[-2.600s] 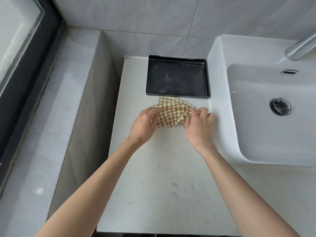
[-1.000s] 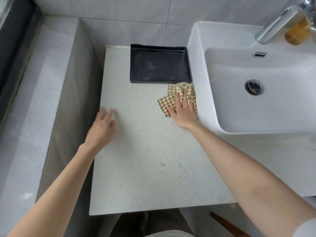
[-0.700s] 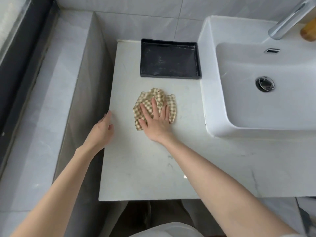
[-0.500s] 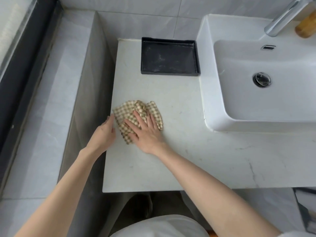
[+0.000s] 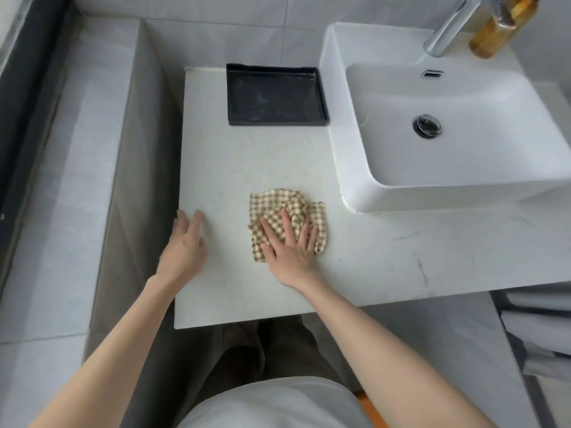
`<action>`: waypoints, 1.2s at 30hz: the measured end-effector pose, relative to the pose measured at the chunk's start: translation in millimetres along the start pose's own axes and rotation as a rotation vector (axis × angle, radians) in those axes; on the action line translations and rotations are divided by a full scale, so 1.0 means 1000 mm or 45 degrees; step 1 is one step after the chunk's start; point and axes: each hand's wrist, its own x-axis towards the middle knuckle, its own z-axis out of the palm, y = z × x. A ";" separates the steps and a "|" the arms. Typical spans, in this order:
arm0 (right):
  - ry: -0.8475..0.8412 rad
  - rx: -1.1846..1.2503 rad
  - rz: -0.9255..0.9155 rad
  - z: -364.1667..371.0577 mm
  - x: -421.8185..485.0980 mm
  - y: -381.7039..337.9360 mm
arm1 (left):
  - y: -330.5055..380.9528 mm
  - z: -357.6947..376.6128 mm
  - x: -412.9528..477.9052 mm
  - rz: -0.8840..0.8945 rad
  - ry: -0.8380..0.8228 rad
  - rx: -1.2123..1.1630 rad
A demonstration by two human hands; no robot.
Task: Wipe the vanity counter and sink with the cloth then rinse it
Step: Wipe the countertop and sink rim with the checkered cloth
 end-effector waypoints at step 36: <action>-0.148 -0.190 -0.475 0.008 0.022 -0.072 | -0.008 -0.007 -0.070 -0.242 0.016 -0.470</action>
